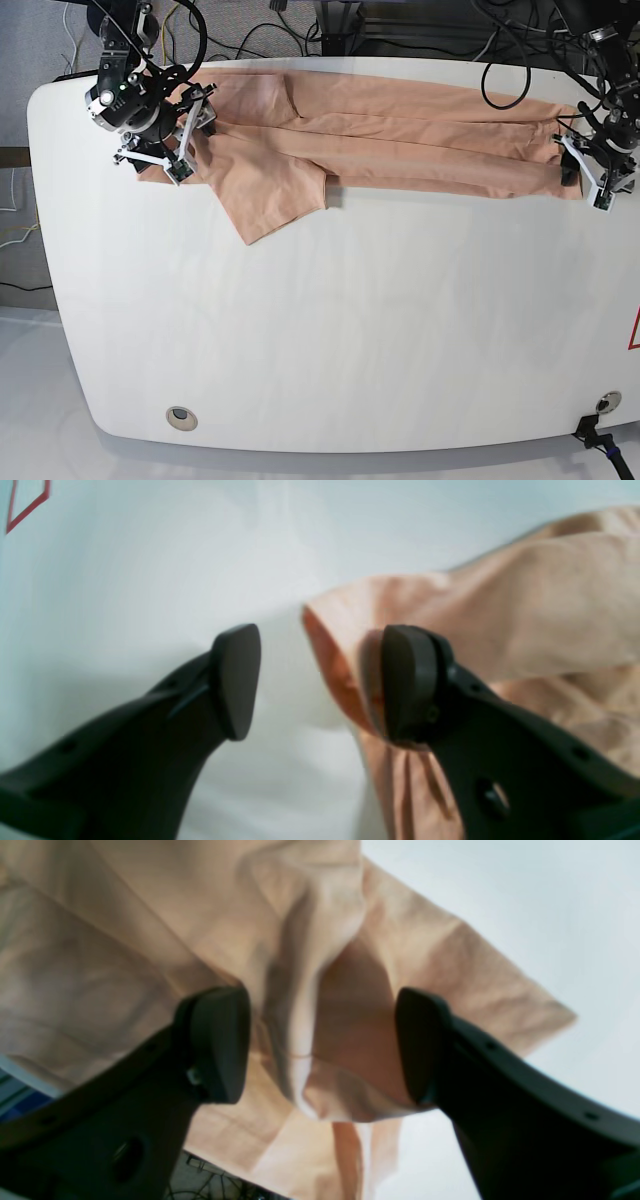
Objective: Fold the T-shirt properly
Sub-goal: 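Lift the grasped edge and fold it over toward the held edge, then move the right gripper to the sleeve end and grasp it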
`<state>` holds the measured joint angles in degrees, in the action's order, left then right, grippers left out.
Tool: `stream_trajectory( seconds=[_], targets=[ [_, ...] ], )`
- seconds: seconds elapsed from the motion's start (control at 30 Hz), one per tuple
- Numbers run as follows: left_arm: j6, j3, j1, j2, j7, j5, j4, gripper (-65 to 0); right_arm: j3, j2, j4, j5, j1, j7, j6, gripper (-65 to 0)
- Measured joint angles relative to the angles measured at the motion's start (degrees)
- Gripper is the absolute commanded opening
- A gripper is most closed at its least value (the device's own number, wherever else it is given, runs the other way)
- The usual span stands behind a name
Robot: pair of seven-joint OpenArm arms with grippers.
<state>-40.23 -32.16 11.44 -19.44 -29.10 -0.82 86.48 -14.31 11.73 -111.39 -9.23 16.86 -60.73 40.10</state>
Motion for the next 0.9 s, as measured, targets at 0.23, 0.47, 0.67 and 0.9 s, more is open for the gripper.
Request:
stream_trajectory(
  seconds=[0.23, 0.47, 0.67, 0.9],
  targets=[
    [0.13, -0.04, -3.21, -0.76, 0.42, 0.68, 2.78, -28.8, -1.01, -0.48, -0.63, -6.58, -6.54, -0.39, 0.0, -21.2],
    [-0.46, 1.33, -4.83, 1.42, -0.09, 0.46, 5.44, -28.8, -2.4, -3.39, 3.72, -8.33, -15.23, -0.31, 0.07, -21.2],
    [-0.26, 1.55, -4.39, 3.04, -0.5, 0.11, 7.76, -28.8, -2.75, -5.18, 14.84, -7.76, -22.34, -0.07, -0.13, -21.2],
    [-0.13, 1.33, -4.5, 2.86, -0.46, 0.02, 8.13, -28.8, -2.54, -5.22, 28.68, -7.32, -25.88, 5.2, -0.44, -21.2]
  ],
)
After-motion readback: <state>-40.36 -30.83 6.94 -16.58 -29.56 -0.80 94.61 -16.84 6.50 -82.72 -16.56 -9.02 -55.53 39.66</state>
